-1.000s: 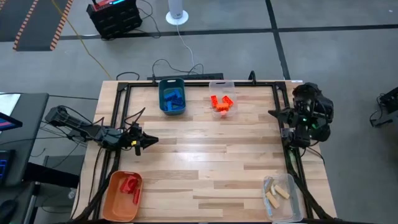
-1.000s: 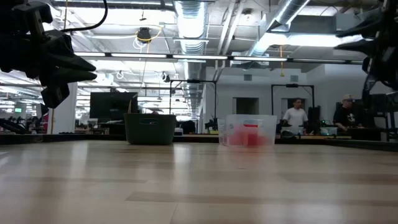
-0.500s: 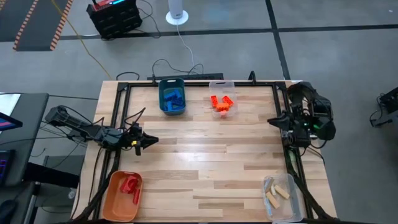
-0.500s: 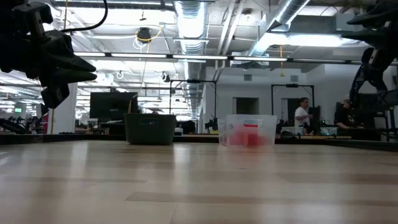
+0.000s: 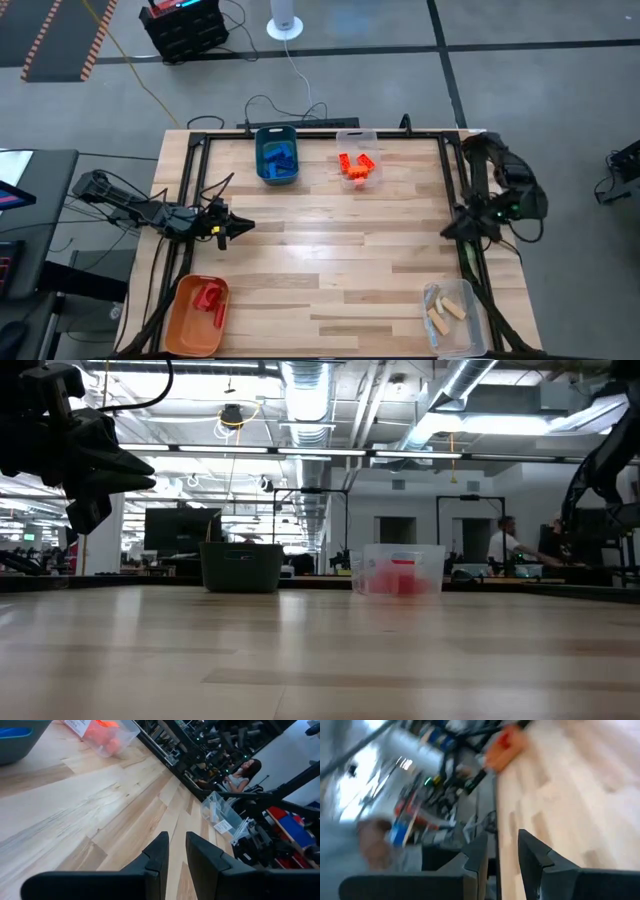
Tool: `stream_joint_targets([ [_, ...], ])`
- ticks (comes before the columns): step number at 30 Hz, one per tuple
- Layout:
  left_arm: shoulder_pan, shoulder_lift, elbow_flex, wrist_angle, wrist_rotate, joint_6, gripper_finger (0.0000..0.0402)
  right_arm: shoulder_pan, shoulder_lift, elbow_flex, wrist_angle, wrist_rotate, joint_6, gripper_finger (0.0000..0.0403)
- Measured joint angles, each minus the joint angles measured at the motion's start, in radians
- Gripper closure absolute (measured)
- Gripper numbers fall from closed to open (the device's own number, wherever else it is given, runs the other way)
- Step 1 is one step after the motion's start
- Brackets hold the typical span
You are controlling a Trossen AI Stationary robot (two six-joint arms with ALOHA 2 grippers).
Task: Sort blocks
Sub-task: Return to Home Position
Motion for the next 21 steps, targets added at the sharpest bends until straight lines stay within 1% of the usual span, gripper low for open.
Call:
stream_joint_targets([
  [4, 0.0, 0.0, 0.0, 0.0, 0.0, 0.0, 0.0342, 0.003, -0.001, -0.048, 0.213, -0.079, -0.363, 0.0305],
  [7, 0.0, 0.0, 0.0, -0.001, 0.0, 0.0, 0.0342, 0.003, -0.015, -0.06, 0.368, -0.113, -0.588, 0.0304],
  [9, 0.0, 0.0, 0.0, -0.001, 0.0, 0.0, 0.0342, 0.003, -0.025, -0.072, 0.52, -0.145, -0.752, 0.0304],
  [11, 0.0, 0.0, 0.0, 0.0, 0.0, 0.0, 0.0342, 0.003, -0.028, -0.087, 0.72, -0.25, -0.961, 0.0304],
  [13, 0.0, 0.0, 0.0, -0.001, 0.0, 0.0, 0.0342, 0.003, -0.028, -0.1, 0.916, -0.421, -1.186, 0.0304],
  [15, 0.0, 0.0, 0.0, -0.001, 0.0, 0.0, 0.0342, 0.003, -0.028, -0.103, 1.036, -0.591, -1.368, 0.0304],
  [16, 0.0, 0.0, 0.0, -0.001, 0.0, 0.0, 0.0342, 0.003, -0.028, -0.103, 1.063, -0.658, -1.429, 0.0304],
  [18, 0.0, 0.0, 0.0, -0.001, 0.0, 0.0, 0.0342, 0.003, -0.028, -0.103, 1.05, -0.728, -1.482, 0.0304],
  [21, 0.0, 0.0, 0.0, -0.001, 0.0, 0.0, 0.0342, 0.003, -0.028, -0.104, 0.944, -0.736, -1.464, 0.0304],
])
